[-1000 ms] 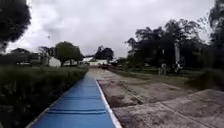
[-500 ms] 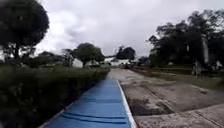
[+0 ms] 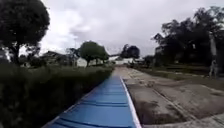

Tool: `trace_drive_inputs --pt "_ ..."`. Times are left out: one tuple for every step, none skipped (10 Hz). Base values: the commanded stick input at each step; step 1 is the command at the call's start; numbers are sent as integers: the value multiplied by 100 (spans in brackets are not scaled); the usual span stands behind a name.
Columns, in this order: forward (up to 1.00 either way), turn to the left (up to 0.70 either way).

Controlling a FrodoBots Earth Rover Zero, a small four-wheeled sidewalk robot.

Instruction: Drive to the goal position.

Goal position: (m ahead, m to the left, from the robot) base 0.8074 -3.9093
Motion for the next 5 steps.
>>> trace_drive_inputs --pt "50 0" --pt "50 0" --pt "50 0" --pt "50 0" --pt "50 0"
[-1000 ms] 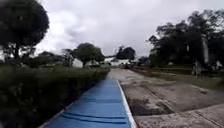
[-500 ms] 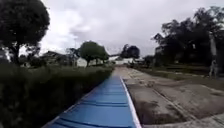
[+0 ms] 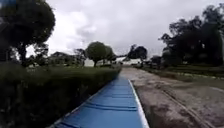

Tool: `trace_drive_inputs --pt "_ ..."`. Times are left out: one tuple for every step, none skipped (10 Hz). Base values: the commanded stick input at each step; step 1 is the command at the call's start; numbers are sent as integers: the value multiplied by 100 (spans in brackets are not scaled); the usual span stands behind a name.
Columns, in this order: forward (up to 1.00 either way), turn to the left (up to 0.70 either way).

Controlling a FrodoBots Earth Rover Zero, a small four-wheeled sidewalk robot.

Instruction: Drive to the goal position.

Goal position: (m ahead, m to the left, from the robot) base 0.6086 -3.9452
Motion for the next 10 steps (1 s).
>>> trace_drive_inputs --pt "50 0" --pt "50 0" --pt "50 0" --pt "50 0" --pt "50 0" --pt "50 0" --pt "50 0" --pt "50 0" --pt "50 0" --pt "50 0"
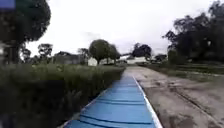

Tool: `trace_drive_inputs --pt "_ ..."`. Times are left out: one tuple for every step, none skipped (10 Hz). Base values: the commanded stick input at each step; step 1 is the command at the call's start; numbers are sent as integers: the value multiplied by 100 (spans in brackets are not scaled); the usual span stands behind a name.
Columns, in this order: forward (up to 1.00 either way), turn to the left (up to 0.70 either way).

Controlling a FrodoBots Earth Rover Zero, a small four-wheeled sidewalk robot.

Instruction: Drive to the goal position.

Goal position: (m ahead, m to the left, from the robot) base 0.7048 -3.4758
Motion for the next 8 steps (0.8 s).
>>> trace_drive_inputs --pt "50 0" --pt "50 0" --pt "50 0" --pt "50 0" --pt "50 0" --pt "50 0" --pt "50 0" --pt "50 -18"
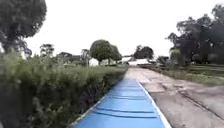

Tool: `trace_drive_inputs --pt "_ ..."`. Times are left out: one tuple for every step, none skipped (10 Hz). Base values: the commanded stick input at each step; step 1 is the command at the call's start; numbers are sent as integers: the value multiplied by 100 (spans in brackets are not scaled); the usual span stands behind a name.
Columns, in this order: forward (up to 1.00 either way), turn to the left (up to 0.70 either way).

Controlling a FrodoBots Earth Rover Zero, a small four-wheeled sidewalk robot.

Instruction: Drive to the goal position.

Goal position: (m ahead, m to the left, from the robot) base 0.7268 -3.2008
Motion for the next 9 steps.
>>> trace_drive_inputs --pt "50 -50" --pt "50 -50" --pt "50 -28" --pt "50 0" --pt "50 0" --pt "50 0" --pt "50 0" --pt "50 0" --pt "50 0"
